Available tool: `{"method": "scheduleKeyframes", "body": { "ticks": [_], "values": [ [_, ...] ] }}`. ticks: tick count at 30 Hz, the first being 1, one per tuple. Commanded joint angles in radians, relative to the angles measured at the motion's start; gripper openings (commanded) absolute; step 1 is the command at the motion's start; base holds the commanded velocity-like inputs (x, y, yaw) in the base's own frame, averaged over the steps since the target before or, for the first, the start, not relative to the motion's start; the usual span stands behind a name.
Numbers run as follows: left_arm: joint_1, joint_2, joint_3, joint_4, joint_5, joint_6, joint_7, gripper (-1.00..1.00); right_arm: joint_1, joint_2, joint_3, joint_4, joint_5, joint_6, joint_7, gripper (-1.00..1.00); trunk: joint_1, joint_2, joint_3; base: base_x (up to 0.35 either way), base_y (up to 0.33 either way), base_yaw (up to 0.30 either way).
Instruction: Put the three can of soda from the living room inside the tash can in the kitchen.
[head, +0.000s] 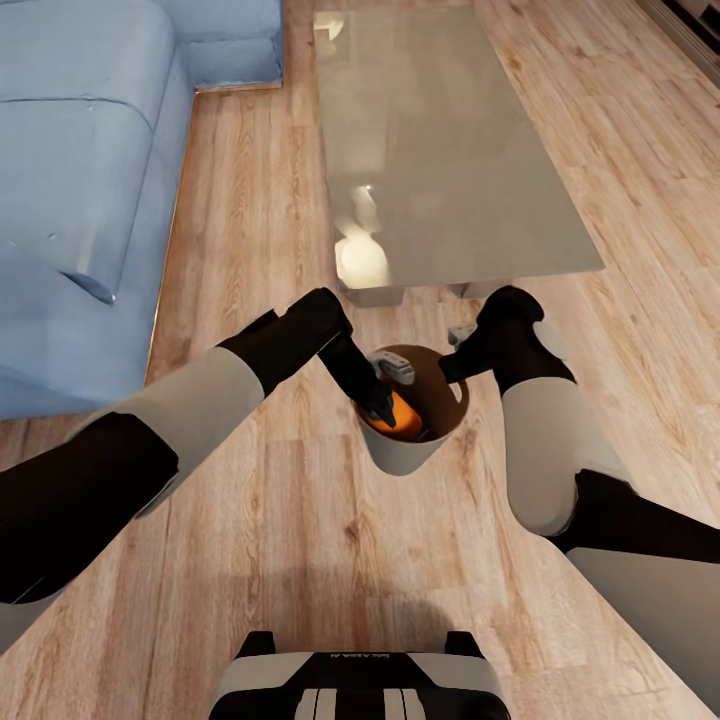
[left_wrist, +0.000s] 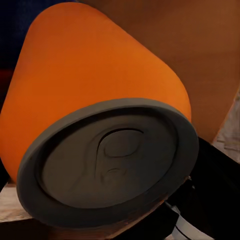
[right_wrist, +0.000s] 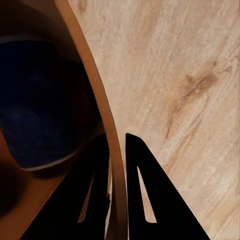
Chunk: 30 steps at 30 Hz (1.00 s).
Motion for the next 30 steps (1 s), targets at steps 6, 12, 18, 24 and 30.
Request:
{"method": "scheduleKeyframes", "body": {
  "ticks": [6,12,18,24,30],
  "values": [
    [0.009,0.000,-0.005,0.001,-0.015,0.000,0.027,-1.00,-0.001,0.000,0.009,-0.011,-0.075,0.029,0.006,-1.00,0.000,0.000,0.000,0.000,0.000,0.000],
    [0.021,0.000,-0.005,-0.001,-0.015,0.000,0.033,-1.00,-0.001,0.000,0.026,-0.009,-0.092,0.029,0.006,-1.00,0.000,0.000,0.000,0.000,0.000,0.000],
    [0.022,0.000,-0.005,-0.001,-0.015,0.000,0.033,-1.00,-0.001,0.000,0.030,-0.008,-0.094,0.029,0.006,-1.00,0.000,0.000,0.000,0.000,0.000,0.000],
    [0.023,0.000,-0.005,-0.001,-0.015,0.000,0.034,-1.00,-0.001,0.000,0.033,-0.008,-0.095,0.029,0.007,-1.00,0.000,0.000,0.000,0.000,0.000,0.000],
    [0.023,0.000,-0.005,0.000,-0.015,0.000,0.033,1.00,-0.001,0.000,0.034,-0.008,-0.095,0.029,0.006,-1.00,0.000,0.000,0.000,0.000,0.000,0.000]
  ]
}}
